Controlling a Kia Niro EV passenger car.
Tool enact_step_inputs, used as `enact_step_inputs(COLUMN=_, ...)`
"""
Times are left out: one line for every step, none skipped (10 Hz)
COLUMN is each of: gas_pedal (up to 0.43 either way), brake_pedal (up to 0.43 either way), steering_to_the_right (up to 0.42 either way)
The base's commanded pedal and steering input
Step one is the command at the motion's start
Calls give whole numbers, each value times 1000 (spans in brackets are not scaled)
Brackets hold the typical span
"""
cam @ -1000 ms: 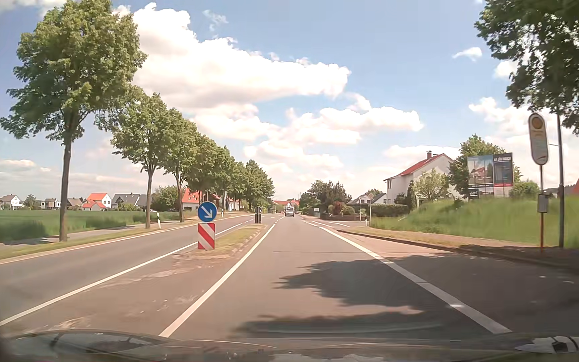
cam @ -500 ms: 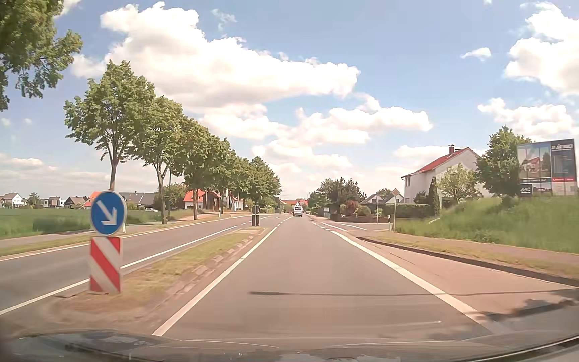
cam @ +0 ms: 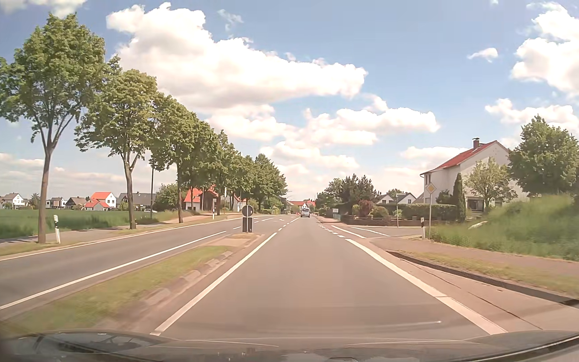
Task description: Follow the waypoints while adhering to traffic rules and regulations
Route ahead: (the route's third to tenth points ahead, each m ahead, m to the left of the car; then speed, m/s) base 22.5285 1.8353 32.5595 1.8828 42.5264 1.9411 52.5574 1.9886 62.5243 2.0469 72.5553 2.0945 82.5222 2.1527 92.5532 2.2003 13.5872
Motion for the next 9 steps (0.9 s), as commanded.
enact_step_inputs(gas_pedal=157, brake_pedal=0, steering_to_the_right=-10)
enact_step_inputs(gas_pedal=157, brake_pedal=0, steering_to_the_right=-8)
enact_step_inputs(gas_pedal=157, brake_pedal=0, steering_to_the_right=-7)
enact_step_inputs(gas_pedal=157, brake_pedal=0, steering_to_the_right=-7)
enact_step_inputs(gas_pedal=157, brake_pedal=0, steering_to_the_right=-6)
enact_step_inputs(gas_pedal=157, brake_pedal=0, steering_to_the_right=-6)
enact_step_inputs(gas_pedal=157, brake_pedal=0, steering_to_the_right=-6)
enact_step_inputs(gas_pedal=157, brake_pedal=0, steering_to_the_right=-5)
enact_step_inputs(gas_pedal=157, brake_pedal=0, steering_to_the_right=-4)
